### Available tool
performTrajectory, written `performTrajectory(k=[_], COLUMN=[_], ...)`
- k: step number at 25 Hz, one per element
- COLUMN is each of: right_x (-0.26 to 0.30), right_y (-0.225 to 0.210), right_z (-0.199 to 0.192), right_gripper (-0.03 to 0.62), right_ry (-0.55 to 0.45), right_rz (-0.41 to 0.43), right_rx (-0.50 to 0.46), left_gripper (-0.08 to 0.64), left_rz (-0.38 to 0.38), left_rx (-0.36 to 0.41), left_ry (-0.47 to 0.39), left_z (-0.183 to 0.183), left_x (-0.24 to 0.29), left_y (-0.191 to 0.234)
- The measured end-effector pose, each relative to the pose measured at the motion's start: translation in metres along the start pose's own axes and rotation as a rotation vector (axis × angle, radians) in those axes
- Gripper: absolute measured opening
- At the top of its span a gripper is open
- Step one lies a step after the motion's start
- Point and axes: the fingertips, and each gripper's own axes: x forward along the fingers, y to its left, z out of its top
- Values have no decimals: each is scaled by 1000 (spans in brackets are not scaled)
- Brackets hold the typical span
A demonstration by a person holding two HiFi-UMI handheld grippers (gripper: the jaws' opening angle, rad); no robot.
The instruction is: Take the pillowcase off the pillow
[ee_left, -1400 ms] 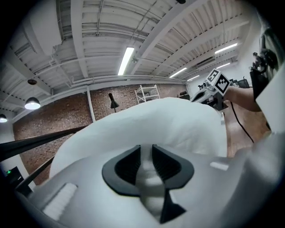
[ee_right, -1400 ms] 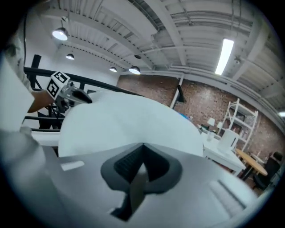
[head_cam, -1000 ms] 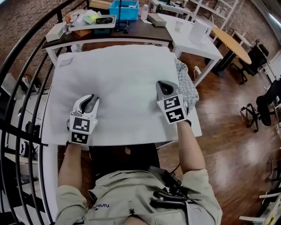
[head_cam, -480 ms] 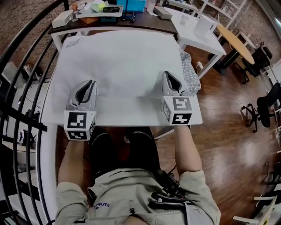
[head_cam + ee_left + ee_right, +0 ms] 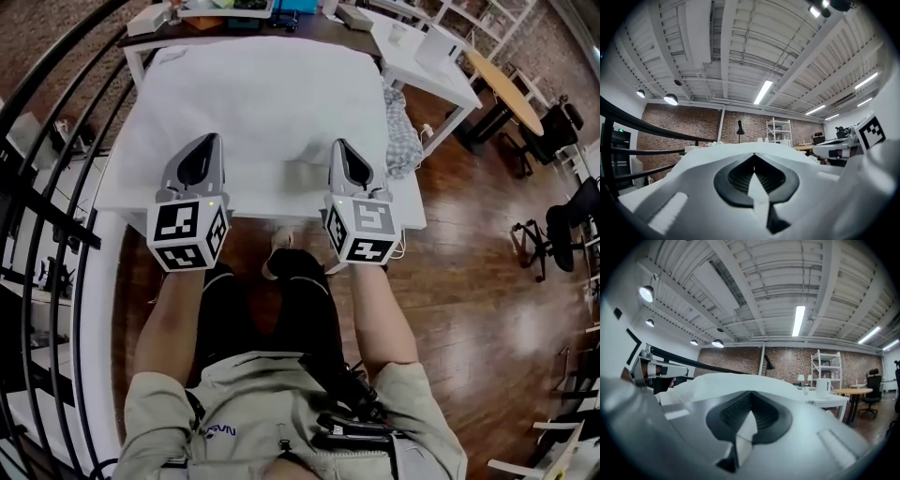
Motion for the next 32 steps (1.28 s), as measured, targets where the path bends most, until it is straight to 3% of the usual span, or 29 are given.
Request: performTrajectory(k=[6,10,32], right_x=[-67,-98,-102], right_y=[13,28,48], right_z=[7,0,-38], right_gripper=[3,3,0], right_ry=[-59,-62,0], right_rz=[12,17,39], right_rx=[52,37,54], left_gripper=[6,6,6], left_rz=[-18,-28,-42], left_rx=[133,192,143], left_ry=[10,14,56], left_z=[-10,-17,-53], left_x=[-51,-82,-94], left_y=[-37,-55,-60])
